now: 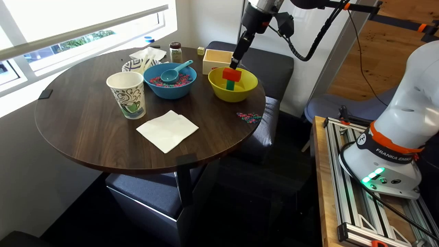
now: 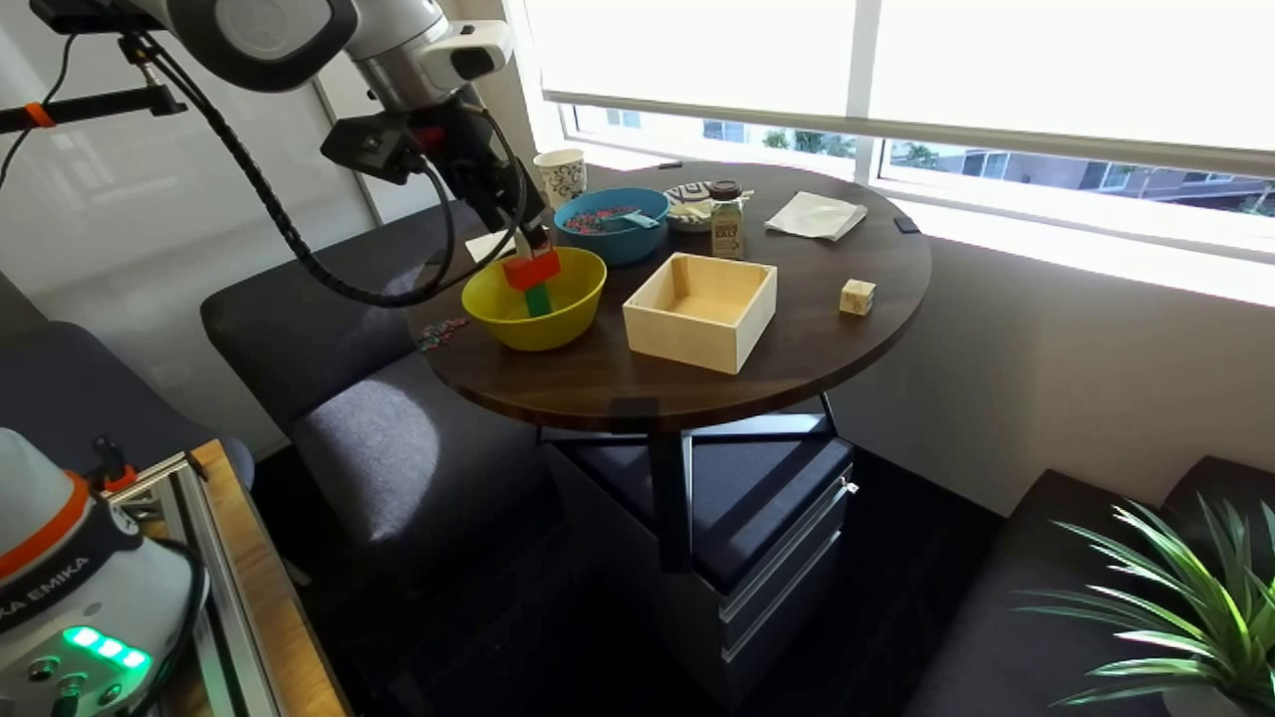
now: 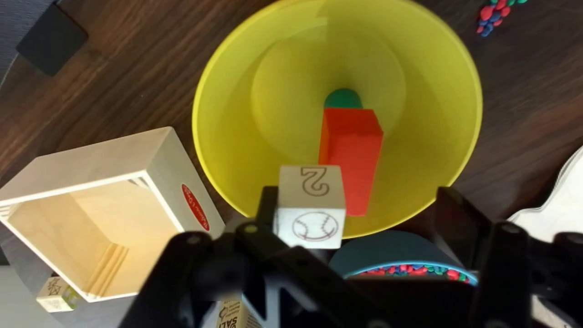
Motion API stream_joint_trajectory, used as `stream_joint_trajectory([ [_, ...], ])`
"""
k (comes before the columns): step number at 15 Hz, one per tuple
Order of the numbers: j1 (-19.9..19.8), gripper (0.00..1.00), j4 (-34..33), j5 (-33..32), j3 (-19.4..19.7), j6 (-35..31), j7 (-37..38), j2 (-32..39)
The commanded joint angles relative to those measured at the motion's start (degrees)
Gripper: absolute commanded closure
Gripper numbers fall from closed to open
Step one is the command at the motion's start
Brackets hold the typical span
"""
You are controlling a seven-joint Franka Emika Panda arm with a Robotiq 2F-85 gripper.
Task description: Pick up the red and brown block and put it in the yellow bowl
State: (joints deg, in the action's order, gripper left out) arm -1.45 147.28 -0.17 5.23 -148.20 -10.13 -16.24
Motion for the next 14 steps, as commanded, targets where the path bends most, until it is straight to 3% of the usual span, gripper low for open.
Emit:
stream_joint_trajectory([
  [1, 0.0, 0.00, 0.8, -0.3, -0.6, -1.0, 0.8, -0.6],
  [14, 0.9, 0.00, -0.2, 1.7, 0.3, 1.1, -1.1, -2.9],
])
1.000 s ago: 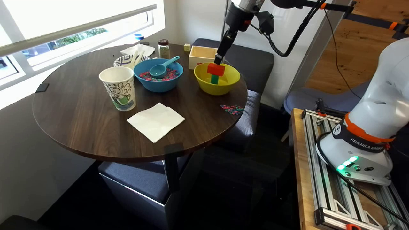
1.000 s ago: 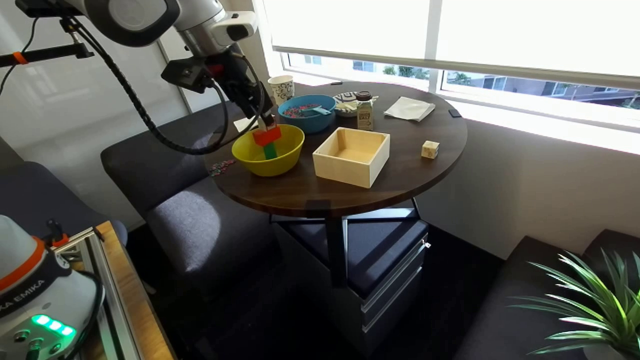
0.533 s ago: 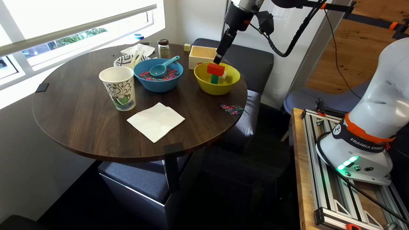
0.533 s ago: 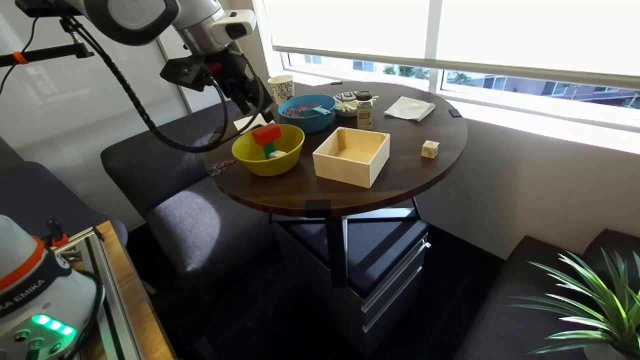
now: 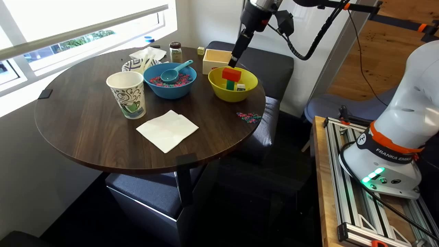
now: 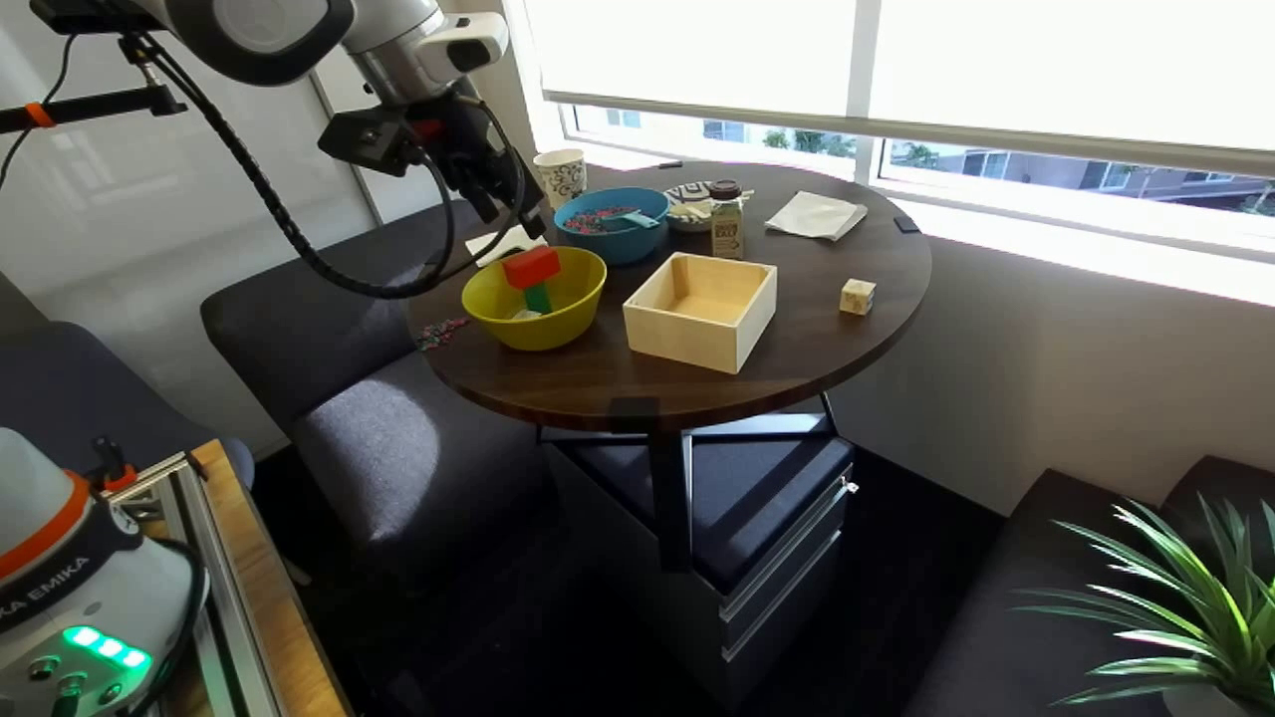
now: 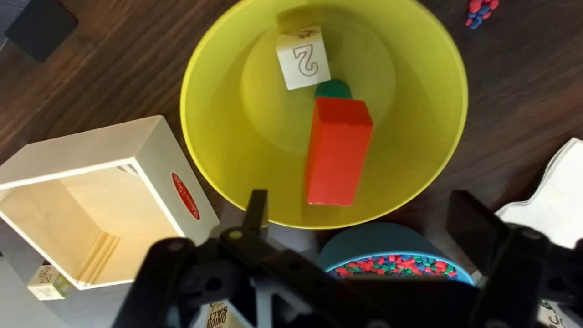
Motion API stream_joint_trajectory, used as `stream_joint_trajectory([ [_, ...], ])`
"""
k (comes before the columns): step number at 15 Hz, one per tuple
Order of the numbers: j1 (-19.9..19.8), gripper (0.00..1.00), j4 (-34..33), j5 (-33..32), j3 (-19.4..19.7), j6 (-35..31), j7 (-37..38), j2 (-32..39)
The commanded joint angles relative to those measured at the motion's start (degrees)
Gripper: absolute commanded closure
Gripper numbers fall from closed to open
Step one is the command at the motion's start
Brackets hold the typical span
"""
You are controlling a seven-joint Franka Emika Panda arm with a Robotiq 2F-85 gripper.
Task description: Pick up the red and brown block and put it in the yellow bowl
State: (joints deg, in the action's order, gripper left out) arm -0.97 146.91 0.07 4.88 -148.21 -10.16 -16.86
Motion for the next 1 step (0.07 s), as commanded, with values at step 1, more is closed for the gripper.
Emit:
stream_joint_trajectory([
  [1, -0.1, 0.00, -0.1, 0.2, 0.0, 0.2, 0.0, -0.4],
])
